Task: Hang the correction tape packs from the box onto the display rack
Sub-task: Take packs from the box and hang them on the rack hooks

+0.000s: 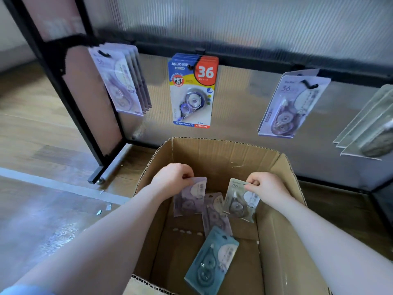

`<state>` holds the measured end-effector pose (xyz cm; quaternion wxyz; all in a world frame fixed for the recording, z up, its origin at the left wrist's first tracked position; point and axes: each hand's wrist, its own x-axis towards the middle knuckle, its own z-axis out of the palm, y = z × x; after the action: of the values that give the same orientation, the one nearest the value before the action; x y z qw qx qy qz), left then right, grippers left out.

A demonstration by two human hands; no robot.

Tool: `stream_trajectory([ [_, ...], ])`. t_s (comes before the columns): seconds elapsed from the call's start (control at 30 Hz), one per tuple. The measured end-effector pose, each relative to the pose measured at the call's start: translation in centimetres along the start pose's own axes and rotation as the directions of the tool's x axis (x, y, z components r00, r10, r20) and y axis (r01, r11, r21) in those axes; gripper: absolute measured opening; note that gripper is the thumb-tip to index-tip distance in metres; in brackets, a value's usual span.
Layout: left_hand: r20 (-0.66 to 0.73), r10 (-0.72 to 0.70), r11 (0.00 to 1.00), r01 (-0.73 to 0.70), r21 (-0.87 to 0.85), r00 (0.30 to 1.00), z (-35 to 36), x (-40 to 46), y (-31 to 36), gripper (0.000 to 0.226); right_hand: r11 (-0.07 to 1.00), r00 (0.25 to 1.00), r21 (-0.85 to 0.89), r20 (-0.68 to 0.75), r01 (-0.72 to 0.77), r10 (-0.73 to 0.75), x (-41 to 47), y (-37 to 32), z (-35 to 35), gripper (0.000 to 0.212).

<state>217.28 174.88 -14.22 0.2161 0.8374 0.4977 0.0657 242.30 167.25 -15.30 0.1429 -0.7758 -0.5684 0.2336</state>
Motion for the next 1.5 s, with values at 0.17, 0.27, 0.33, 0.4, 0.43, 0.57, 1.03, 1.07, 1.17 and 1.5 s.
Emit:
stream_trajectory([
  [0.17, -0.084, -0.001, 1.0, 0.002, 0.01, 0.996, -1.8, -0.6, 1.4, 0.016, 0.999, 0.997, -0.027, -0.077, 0.03, -0.032, -1.4, -0.9, -2.3, 0.019],
  [0.27, -0.12, 0.01, 1.0, -0.011, -0.008, 0.993, -2.7, -0.7, 2.4, 0.014, 0.999, 0.994, -0.02, -0.104, 0.04, -0.042, -2.0, -1.3, -3.6, 0.017],
  [0.33, -0.14, 0.024, 0.999, -0.028, -0.021, 0.99, -3.4, -0.7, 3.2, 0.016, 0.999, 0.99, -0.006, -0.132, 0.049, -0.049, -2.2, -1.6, -4.7, 0.015],
  [0.4, -0.155, 0.044, 0.999, -0.047, -0.013, 0.987, -4.2, -0.7, 3.8, 0.019, 0.998, 0.983, 0.03, -0.177, 0.049, -0.043, -2.4, -1.7, -6.0, 0.016],
  [0.43, -0.164, 0.057, 0.998, -0.058, -0.002, 0.985, -4.5, -0.7, 4.1, 0.019, 0.997, 0.979, 0.057, -0.2, 0.044, -0.032, -2.5, -1.7, -6.6, 0.018],
  [0.57, -0.223, 0.105, 0.994, -0.1, 0.036, 0.969, -6.3, -0.9, 5.5, 0.018, 0.993, 0.959, 0.099, -0.282, 0.057, -0.027, -2.9, -2.1, -9.5, 0.019],
  [1.03, -0.329, 0.283, 0.959, -0.276, 0.068, 0.901, -12.0, 0.2, 13.7, 0.013, 0.973, 0.895, 0.181, -0.444, 0.144, -0.05, -7.0, -0.7, -18.4, 0.013],
  [1.07, -0.338, 0.301, 0.953, -0.296, 0.066, 0.892, -12.2, 0.3, 14.6, 0.013, 0.972, 0.891, 0.187, -0.451, 0.144, -0.046, -7.2, -0.4, -19.1, 0.013],
  [1.17, -0.353, 0.333, 0.938, -0.346, 0.028, 0.874, -12.7, 0.8, 17.4, 0.008, 0.968, 0.871, 0.206, -0.491, 0.144, -0.026, -7.7, 0.9, -21.1, 0.018],
  [1.5, -0.391, 0.374, 0.915, -0.404, 0.005, 0.841, -12.8, 2.6, 24.2, 0.006, 0.988, 0.852, 0.14, -0.523, 0.069, 0.015, -9.9, 5.8, -24.4, 0.013],
])
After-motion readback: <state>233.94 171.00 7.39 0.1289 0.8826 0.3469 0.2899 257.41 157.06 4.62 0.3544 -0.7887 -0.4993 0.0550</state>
